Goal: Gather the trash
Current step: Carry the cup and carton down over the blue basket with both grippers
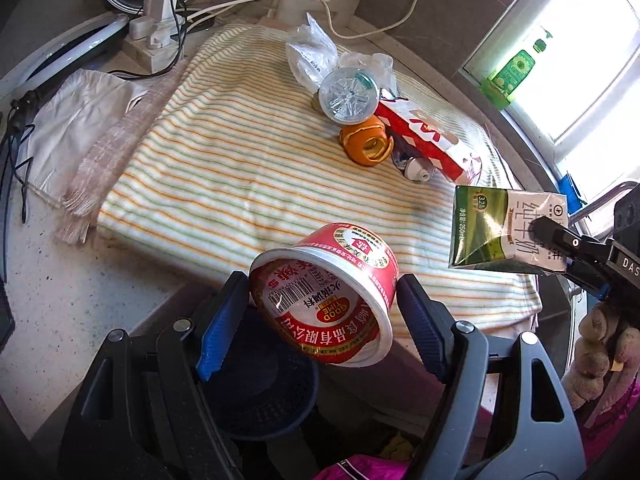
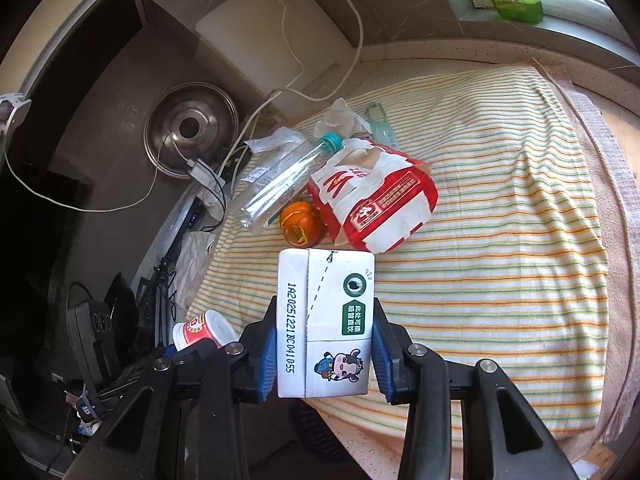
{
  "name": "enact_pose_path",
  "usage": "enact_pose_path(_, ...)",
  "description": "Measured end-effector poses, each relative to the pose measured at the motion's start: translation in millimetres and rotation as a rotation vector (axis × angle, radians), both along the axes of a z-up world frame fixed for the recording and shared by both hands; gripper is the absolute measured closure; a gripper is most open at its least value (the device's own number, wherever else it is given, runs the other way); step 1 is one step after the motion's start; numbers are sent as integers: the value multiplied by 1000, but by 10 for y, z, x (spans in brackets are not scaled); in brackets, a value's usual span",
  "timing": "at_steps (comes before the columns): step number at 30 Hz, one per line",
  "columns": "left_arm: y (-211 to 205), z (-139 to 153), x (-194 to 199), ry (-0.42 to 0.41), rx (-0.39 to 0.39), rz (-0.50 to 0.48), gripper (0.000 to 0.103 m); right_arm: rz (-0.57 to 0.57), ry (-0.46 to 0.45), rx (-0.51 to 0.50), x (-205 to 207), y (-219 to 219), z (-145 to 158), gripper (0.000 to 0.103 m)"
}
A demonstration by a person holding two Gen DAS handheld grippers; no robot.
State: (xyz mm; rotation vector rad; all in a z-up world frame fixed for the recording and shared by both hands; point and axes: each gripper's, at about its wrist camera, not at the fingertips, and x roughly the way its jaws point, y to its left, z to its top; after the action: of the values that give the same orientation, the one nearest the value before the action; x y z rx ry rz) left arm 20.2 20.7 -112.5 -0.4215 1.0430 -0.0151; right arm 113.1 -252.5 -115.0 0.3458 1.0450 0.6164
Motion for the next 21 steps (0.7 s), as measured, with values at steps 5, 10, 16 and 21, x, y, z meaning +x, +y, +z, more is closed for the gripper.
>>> enact_pose_path(5,129,-59,-279,11,19,-2,25,23,-21,-1,-285,143,67,62)
enact_pose_path(10,276,-193,-515,37,21,11,25,66,-33,-23,-543,352,69,62)
enact_pose_path(16,380,-401,-767,76,22,26,25,110,-10,-40,-763,544,-47,62)
enact_pose_path(21,409,-627,-919,121,23,31,25,145,17,-67,-922,696,-193,62)
